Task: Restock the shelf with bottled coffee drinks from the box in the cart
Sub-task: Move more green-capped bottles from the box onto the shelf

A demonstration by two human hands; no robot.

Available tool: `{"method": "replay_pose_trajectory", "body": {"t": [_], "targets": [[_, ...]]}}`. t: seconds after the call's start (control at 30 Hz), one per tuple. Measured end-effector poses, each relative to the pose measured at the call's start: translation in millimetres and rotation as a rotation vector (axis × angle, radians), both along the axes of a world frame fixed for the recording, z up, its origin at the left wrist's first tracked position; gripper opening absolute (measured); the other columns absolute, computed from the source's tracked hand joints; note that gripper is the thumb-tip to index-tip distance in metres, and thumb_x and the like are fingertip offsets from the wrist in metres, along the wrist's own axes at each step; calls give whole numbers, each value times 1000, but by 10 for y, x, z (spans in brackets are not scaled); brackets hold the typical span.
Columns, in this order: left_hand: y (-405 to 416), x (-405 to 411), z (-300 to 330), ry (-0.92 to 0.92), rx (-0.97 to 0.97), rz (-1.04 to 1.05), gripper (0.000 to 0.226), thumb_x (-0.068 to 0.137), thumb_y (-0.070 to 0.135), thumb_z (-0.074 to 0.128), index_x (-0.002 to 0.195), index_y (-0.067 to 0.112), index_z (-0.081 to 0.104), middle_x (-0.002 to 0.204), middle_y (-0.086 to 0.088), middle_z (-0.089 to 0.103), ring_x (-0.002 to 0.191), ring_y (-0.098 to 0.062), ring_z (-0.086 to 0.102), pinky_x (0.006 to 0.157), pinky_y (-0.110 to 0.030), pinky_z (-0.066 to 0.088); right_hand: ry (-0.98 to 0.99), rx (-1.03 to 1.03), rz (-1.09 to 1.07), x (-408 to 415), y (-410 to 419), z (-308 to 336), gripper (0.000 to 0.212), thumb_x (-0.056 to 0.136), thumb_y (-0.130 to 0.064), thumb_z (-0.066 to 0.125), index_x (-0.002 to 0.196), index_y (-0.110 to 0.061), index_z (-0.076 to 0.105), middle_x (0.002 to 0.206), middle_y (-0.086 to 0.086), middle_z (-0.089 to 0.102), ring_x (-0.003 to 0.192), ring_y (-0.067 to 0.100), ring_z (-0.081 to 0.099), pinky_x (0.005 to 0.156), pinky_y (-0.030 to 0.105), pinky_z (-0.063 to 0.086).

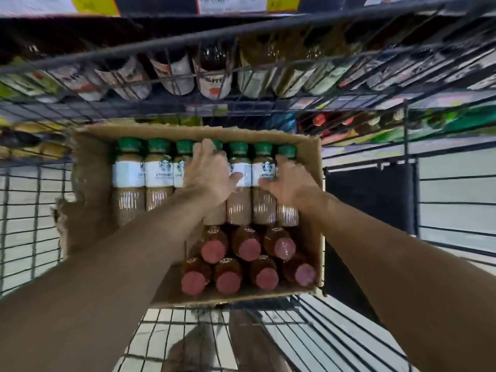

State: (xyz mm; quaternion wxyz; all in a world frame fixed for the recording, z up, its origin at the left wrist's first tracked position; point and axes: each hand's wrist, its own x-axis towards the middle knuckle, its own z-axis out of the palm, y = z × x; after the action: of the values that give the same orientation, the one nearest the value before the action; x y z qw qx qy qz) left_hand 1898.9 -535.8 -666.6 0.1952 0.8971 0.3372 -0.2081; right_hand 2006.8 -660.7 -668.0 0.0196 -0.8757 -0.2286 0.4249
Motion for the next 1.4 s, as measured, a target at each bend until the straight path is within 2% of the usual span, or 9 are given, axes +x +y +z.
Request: {"method": "replay_pose_trajectory", "body": {"t": [0.13, 0.27, 0.37, 0.47, 0.67, 0.9, 1.03, 1.13, 1.4], "targets": [[9, 51, -165, 19, 13, -26, 59, 85, 59, 56, 124, 15, 59, 122, -9, 36, 117, -28, 33, 99, -43, 36, 85, -1, -62, 137, 134, -93, 70, 85, -36, 73, 139, -7, 40, 103, 12, 68, 87, 29, 70, 82, 43, 58], [-25, 99, -220, 98, 75, -61, 63, 81, 71, 50, 106, 15, 65, 118, -8, 33, 113, -29, 32, 96, -42, 34, 324, -22, -317, 134, 217, -59, 80, 84, -18, 76, 146, -6, 28, 72, 12, 71, 55, 23, 69, 53, 31, 59], [-46, 159, -238, 111, 66, -26, 61, 80, 71, 52, 100, 15, 64, 116, -8, 33, 112, -29, 32, 96, -42, 34, 316, 6, -364, 85, 237, -52, 55, 85, -16, 75, 124, 7, 43, 71, 15, 70, 46, 21, 64, 42, 27, 54], [-108, 161, -254, 48, 39, 65, 56, 78, 65, 62, 97, 13, 62, 115, -6, 34, 110, -27, 33, 95, -38, 35, 212, -15, -313, 53, 243, -81, 48, 81, -25, 79, 109, 0, 49, 77, 10, 71, 53, 19, 69, 56, 34, 61], [-335, 73, -268, -197, -97, 353, 63, 76, 42, 76, 122, 5, 54, 122, -8, 38, 118, -25, 35, 105, -34, 35, -55, 47, -173, -110, 50, -85, 86, 79, -51, 72, 147, -18, 32, 134, 10, 55, 124, 29, 52, 94, 36, 44], [-370, 17, -110, -331, -330, 507, 64, 75, 25, 79, 126, 16, 42, 97, 3, 53, 106, -22, 51, 93, -38, 46, -177, 356, -385, -417, -203, -50, 82, 81, -39, 75, 148, -22, 30, 132, 5, 45, 118, 26, 53, 93, 38, 47], [-354, -55, -92, -333, -432, 549, 62, 75, 20, 79, 123, 22, 39, 110, 4, 53, 104, -19, 53, 91, -33, 45, -133, 468, -436, -524, -296, -28, 81, 78, -39, 78, 141, -26, 29, 121, 2, 56, 113, 21, 56, 95, 42, 48], [-320, -102, -74, -318, -466, 570, 70, 71, 21, 84, 128, 18, 43, 124, 0, 57, 113, -20, 54, 97, -37, 46, -37, 459, -434, -544, -373, 11, 79, 82, -29, 76, 142, -27, 24, 100, -4, 67, 91, 18, 66, 88, 43, 52], [-377, -187, 165, -213, -409, 492, 51, 79, 27, 75, 121, 10, 51, 112, -8, 64, 99, -24, 61, 78, -27, 45, -64, 359, -445, -589, -300, 47, 76, 79, -34, 77, 139, -34, 30, 113, 10, 65, 109, 33, 59, 92, 43, 50]]}}
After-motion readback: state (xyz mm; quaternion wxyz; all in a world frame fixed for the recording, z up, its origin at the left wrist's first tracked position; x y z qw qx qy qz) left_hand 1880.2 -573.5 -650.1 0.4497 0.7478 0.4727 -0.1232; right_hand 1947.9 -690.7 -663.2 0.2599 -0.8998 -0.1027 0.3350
